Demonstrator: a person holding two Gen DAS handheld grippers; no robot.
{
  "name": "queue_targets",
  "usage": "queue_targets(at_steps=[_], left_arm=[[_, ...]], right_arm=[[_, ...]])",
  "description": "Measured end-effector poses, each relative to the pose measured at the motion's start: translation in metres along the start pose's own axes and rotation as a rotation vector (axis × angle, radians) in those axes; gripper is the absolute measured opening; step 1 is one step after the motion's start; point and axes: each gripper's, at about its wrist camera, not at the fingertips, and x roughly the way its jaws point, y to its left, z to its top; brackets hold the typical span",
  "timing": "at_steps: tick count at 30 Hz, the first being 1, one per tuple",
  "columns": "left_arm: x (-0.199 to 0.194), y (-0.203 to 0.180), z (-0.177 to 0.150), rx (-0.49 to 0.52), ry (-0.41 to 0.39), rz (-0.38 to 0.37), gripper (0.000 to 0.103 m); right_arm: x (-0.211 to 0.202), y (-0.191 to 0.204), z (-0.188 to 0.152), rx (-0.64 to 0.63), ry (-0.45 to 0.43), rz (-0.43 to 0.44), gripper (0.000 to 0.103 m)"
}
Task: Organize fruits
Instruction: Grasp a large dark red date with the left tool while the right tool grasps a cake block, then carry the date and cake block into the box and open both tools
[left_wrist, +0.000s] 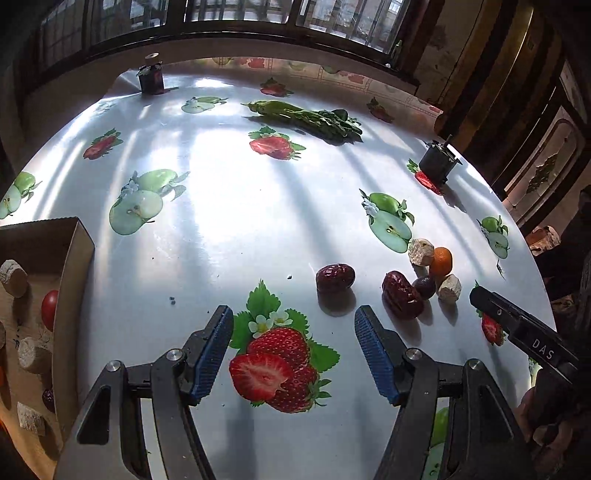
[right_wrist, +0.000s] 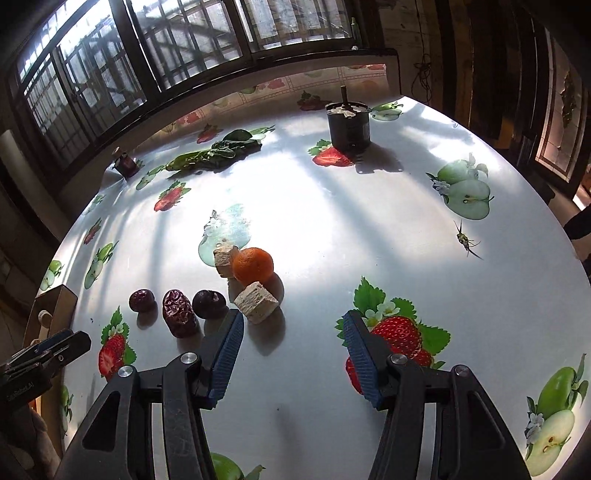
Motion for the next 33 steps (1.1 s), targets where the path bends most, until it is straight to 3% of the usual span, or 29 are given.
queue_targets(at_steps=[7,9,11,19,23,25,26,29,33], left_arm=[[0.03,-0.004,0.011,0.018,-0.022,-0.051,0.067],[0.034,-0.006,0.01,0.052,-0.027,-0.063,0.054],[0.036,-0.01,0.009,0.086,-0.034,-0.058,0.049],[0.042,-0.031,0.003,0.204,-0.068,-0.006,0.048],[0.042,-0.03,0.004,0.201,-0.071,-0.013,0.048],[0.042,-0.029,0.004,0.196,-0.072,-0.018,0.044],[0.042,-0.029,0.004,0.199,-0.07,-0.023,0.027],[0.041,-0.031,0.002,0.205,-0.07,-0.03,0.028],[0.04,-0.026,0.002,0.181,-0.068,-0.054,0.028]], right_arm=[[0.02,0.01,0.0,-0.023,-0.014,0.048,0.06],[0.024,0.011,0.001,-0.029,-0.026,0.052,0.06],[0.028,0.01,0.002,-0.023,-0.026,0.057,0.059],[0.037,0.019,0.001,-0.06,-0.025,0.025,0.052],[0.039,0.026,0.001,-0.095,-0.034,-0.007,0.052],[0.039,0.026,0.0,-0.097,-0.034,-0.011,0.049],[0.039,0.025,0.0,-0.095,-0.033,-0.012,0.045],[0.039,0.026,0.0,-0.101,-0.033,-0.014,0.033],[0.035,0.026,-0.003,-0.099,-0.047,-0.018,0.033]])
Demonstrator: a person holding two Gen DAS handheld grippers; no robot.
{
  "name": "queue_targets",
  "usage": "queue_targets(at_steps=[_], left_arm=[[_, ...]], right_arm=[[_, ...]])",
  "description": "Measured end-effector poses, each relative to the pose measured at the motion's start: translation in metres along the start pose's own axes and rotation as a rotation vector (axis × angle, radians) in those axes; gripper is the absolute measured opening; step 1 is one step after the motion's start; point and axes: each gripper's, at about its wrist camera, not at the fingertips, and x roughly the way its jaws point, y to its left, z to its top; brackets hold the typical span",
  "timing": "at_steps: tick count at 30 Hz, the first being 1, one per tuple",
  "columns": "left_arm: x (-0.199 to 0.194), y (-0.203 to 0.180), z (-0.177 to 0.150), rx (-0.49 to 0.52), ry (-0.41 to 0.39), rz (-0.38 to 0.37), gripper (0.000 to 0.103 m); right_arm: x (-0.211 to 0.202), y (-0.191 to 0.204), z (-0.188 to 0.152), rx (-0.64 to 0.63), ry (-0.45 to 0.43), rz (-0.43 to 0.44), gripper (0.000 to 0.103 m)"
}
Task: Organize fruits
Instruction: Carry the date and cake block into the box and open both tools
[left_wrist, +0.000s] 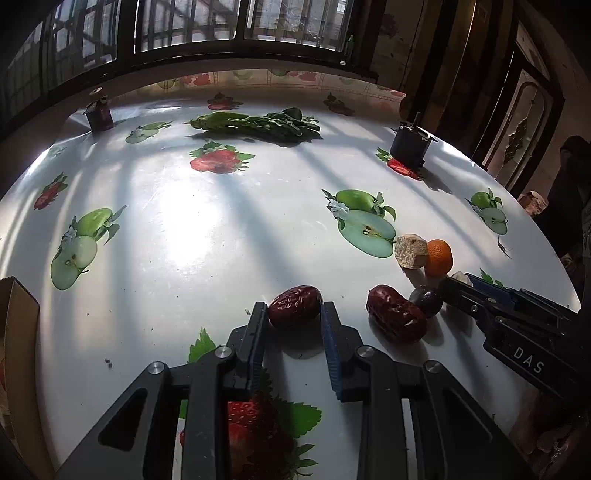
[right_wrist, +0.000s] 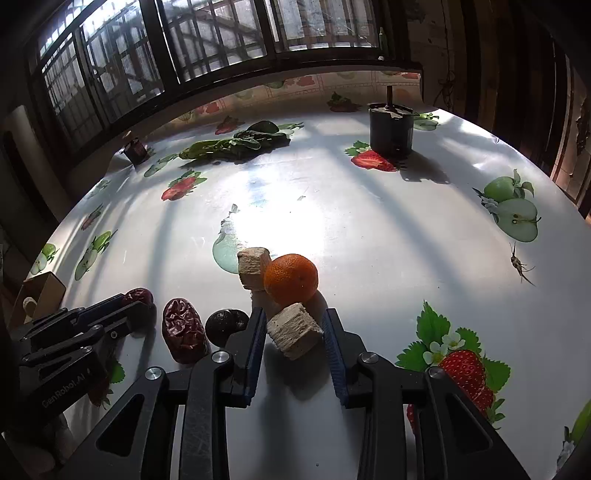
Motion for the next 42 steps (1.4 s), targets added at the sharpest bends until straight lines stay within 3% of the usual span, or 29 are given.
queue_targets(at_steps=[11,19,21,25,31,34,42], left_arm=[[-0.014,0.008,0.002,-0.039,-0.034,-0.002,0.028],[-0.096,0.027,-0.017,-0.131,-0.116,-0.05,0.028],[-0.12,0.041,-0.032,-0.158,-0.123,-0.055,0.028],[-0.161,0.083,-0.066,-0.234,-0.13,0.025,0.028],[-0.198,0.172,-0.114,-0.381,-0.089,0.254,0.028],[-0.204,0.205,-0.131,-0.442,-0.066,0.322,0.028],[-0.196,0.238,-0.148,-0.502,-0.049,0.318,0.028]], right_arm=[[-0.014,-0.002,-0.005,0.036,-0.038,-0.021,0.033],[-0.066,0.028,-0.013,0.023,-0.078,0.02,0.034],[-0.078,0.047,-0.016,-0.013,-0.088,0.045,0.034],[-0.09,0.099,-0.025,-0.092,-0.073,0.135,0.034],[-0.091,0.203,-0.045,-0.255,-0.034,0.294,0.034],[-0.083,0.252,-0.056,-0.328,0.004,0.363,0.034],[-0.033,0.335,-0.063,-0.388,0.161,0.452,0.034]])
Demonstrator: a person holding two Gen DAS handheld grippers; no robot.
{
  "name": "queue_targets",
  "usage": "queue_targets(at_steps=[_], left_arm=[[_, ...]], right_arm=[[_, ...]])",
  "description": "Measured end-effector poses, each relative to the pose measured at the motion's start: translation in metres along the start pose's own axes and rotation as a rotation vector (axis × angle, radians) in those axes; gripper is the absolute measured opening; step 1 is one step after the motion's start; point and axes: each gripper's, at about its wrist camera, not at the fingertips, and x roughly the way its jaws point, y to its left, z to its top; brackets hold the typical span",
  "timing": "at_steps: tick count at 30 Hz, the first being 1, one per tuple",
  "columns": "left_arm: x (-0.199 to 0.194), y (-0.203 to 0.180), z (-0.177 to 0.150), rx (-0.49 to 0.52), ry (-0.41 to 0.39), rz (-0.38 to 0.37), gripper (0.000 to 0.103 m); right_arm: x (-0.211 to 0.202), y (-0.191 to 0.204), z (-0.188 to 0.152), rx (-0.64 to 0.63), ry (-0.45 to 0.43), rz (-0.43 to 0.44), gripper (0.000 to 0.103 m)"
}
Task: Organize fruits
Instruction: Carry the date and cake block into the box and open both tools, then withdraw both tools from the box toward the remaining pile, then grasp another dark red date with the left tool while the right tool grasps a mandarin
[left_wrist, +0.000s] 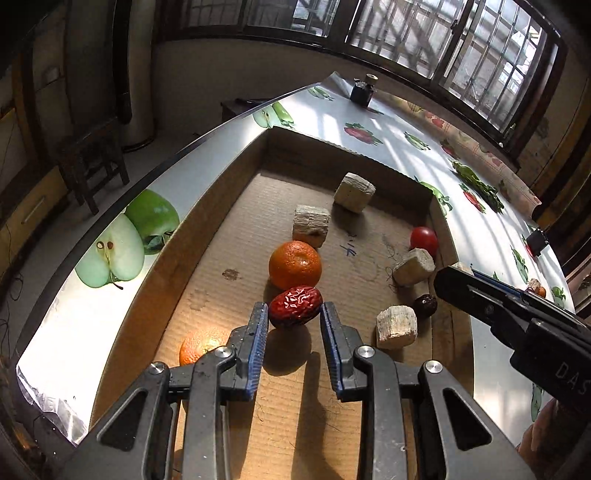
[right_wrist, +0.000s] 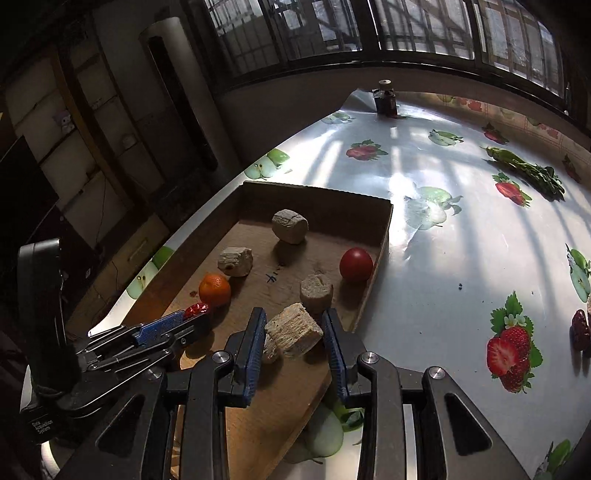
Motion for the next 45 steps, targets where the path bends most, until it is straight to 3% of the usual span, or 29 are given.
queue_targets(at_steps=[7,10,12,16,18,19,23,27,33,37,45], left_arm=[[0.002,0.004,0.002,-0.031,-0.018,-0.033,0.029],[-0.001,0.007,0.003,-0.049,-0.03,-0.052,0.035],[-0.004,0.008,0.003,-0.06,-0.038,-0.058,0.041],[-0.013,0.012,0.005,-0.087,-0.051,-0.072,0.049],[-0.018,0.011,0.006,-0.095,-0.063,-0.055,0.06],[-0.021,0.01,0.007,-0.094,-0.071,-0.046,0.061],[-0.031,-0.006,0.006,-0.05,-0.091,-0.001,0.075],[-0.041,-0.034,-0.001,0.014,-0.12,0.008,0.082],[-0.058,-0.087,-0.015,0.155,-0.125,-0.056,0.083],[-0.066,-0.117,-0.025,0.219,-0.129,-0.094,0.083],[-0.046,-0.168,-0.045,0.293,-0.053,-0.149,0.083]], right_arm=[[0.032,0.009,0.009,0.022,0.051,0.019,0.035],[0.034,0.006,0.01,0.055,0.054,0.025,0.035],[0.032,0.003,0.012,0.076,0.042,0.032,0.044],[0.012,-0.001,0.012,0.085,-0.004,0.026,0.045],[-0.006,-0.005,0.01,0.086,-0.041,0.018,0.046],[-0.016,-0.007,0.008,0.085,-0.06,0.009,0.046],[-0.055,-0.024,-0.008,0.068,-0.119,-0.059,0.057],[-0.081,-0.056,-0.03,0.107,-0.134,-0.145,0.059],[-0.119,-0.115,-0.065,0.272,-0.176,-0.17,0.059],[-0.146,-0.157,-0.09,0.327,-0.185,-0.25,0.058],[-0.198,-0.242,-0.141,0.483,-0.175,-0.374,0.058]])
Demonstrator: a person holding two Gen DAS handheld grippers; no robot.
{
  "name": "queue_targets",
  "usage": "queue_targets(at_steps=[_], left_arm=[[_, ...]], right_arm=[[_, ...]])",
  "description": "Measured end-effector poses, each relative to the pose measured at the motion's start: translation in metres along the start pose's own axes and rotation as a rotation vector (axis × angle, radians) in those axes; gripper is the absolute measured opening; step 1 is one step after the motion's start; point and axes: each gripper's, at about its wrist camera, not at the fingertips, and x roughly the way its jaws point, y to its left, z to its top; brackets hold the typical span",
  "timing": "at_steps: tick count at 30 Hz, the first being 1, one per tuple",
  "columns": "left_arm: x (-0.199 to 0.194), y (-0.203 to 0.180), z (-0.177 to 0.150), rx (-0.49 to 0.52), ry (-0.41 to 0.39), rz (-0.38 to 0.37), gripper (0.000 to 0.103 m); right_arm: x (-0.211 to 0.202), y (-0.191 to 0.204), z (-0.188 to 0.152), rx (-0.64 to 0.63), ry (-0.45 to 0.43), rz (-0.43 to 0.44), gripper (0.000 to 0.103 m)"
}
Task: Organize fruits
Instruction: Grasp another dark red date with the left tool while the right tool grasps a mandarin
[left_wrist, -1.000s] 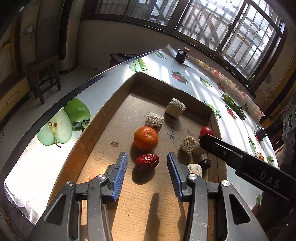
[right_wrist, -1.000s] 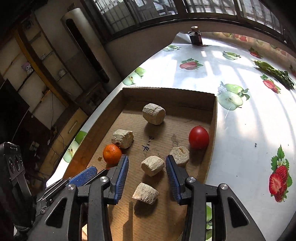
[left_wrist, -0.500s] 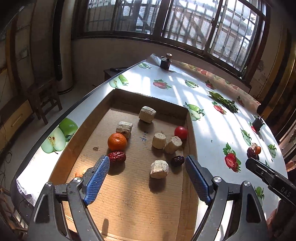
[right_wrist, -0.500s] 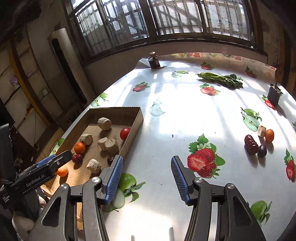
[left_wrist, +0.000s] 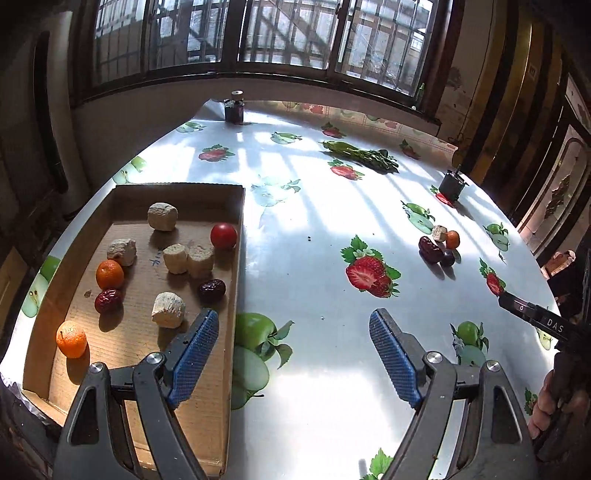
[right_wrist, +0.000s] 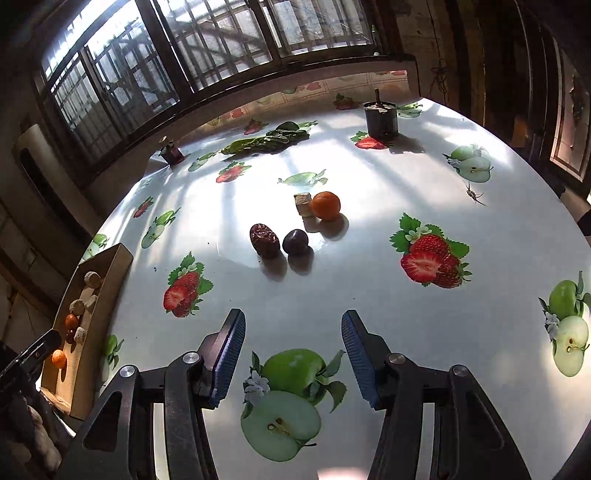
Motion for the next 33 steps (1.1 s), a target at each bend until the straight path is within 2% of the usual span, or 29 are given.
queue_targets(at_steps=[5,9,12,14,15,16,22,27,31,33], left_arm=[[0.01,-0.027,-0.003,0.052,0.023,-0.031,0.083],[0.013,-0.037,0.002,0.052,0.037,-0.046,0.083],[0.013,-0.042,0.009,0.043,0.031,-0.063,0.083],[0.014,-0.046,0.013,0.047,0.03,-0.065,0.083],[0.015,-0.047,0.016,0.049,0.032,-0.065,0.083],[0.017,-0.049,0.019,0.05,0.033,-0.064,0.083],[0.045,-0.071,0.043,0.053,0.045,-0.104,0.083],[0.084,-0.092,0.064,0.008,0.073,-0.157,0.082],[0.121,-0.103,0.083,-0.098,0.112,-0.232,0.082],[0.141,-0.109,0.089,-0.151,0.159,-0.263,0.082]], right_arm=[[0.001,-0.015,0.006,0.003,0.016,-0.024,0.058],[0.019,-0.01,0.035,-0.038,0.051,-0.007,0.058],[0.046,-0.014,0.062,0.015,0.062,0.019,0.058],[0.062,-0.022,0.075,0.082,0.054,0.061,0.056],[0.07,-0.023,0.081,0.109,0.049,0.074,0.05],[0.077,-0.024,0.085,0.125,0.045,0.08,0.048],[0.103,-0.015,0.099,0.108,0.003,0.072,0.046],[0.118,-0.017,0.095,0.096,0.001,0.085,0.046],[0.122,-0.029,0.093,0.12,0.013,0.135,0.046],[0.12,-0.032,0.096,0.114,0.015,0.146,0.032]])
